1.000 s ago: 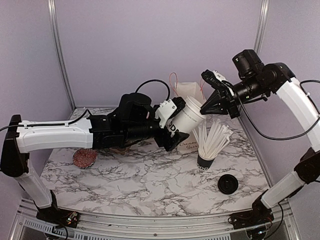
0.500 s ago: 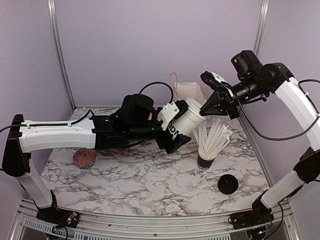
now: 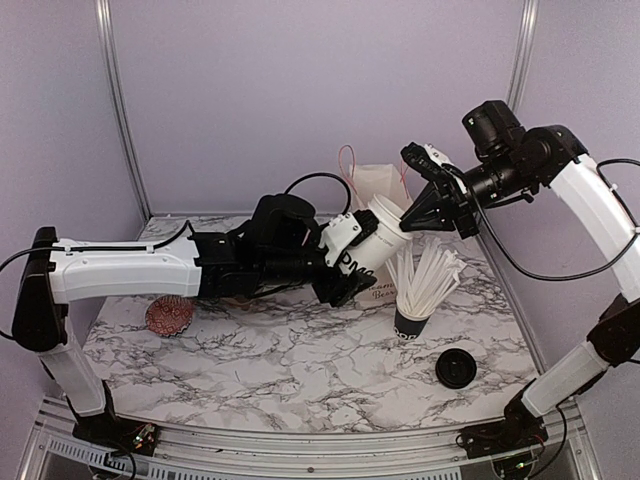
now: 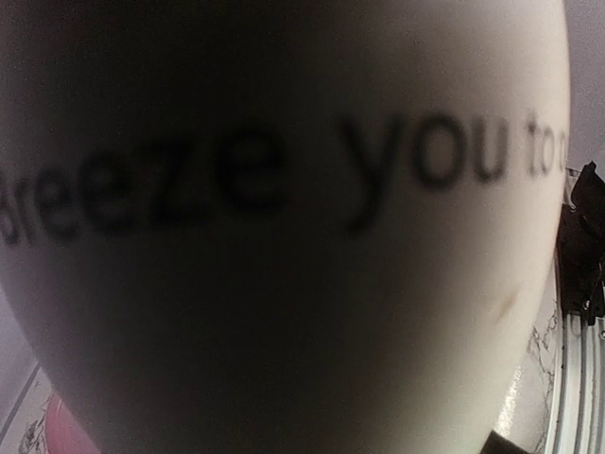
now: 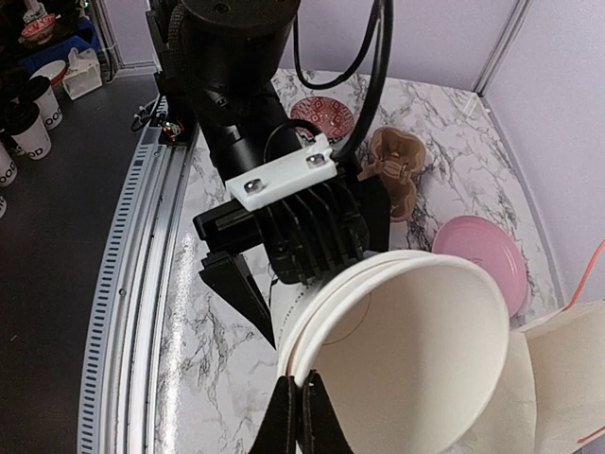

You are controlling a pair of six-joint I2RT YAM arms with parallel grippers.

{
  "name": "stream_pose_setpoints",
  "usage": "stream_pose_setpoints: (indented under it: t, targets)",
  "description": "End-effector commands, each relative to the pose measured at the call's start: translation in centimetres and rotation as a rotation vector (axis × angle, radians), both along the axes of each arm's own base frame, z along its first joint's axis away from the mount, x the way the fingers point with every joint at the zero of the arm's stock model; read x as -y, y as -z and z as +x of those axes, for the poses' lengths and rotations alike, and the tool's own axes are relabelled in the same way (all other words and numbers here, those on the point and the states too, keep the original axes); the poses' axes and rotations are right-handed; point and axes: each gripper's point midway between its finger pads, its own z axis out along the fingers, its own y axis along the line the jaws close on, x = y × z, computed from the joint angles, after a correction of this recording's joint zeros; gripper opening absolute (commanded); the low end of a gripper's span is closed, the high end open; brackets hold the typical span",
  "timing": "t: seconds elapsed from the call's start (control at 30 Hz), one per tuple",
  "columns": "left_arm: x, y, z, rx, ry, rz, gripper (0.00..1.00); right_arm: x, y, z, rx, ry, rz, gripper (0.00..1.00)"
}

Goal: Pack the takeout coffee

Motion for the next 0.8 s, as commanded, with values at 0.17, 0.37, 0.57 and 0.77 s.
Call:
stream_pose_setpoints:
  t: [0.17,0.37,0.57,0.77]
  targets:
    - [-1.0,-0.7,-1.0,-0.020,0.058,-0.014,0.68,0.6,-2.4,-0.2,0.066,0.013,0.033,0.00]
    - [-3.0,1.4,-1.7,-0.070,0.044,0.042,0.65,2.6,-5.0,1.5,0.104,0.073,0.093,0.00]
    - [-5.4,2.7,-2.2,-0.079,0.018,0.084,0.65,3.5,-5.5,1.9,0.118,0.098,0.095,0.00]
    - [-6.6,2.9,-2.7,-0.083,0.016,0.090,0.67,4.1,-5.2,2.9,0.128,0.137,0.076,0.00]
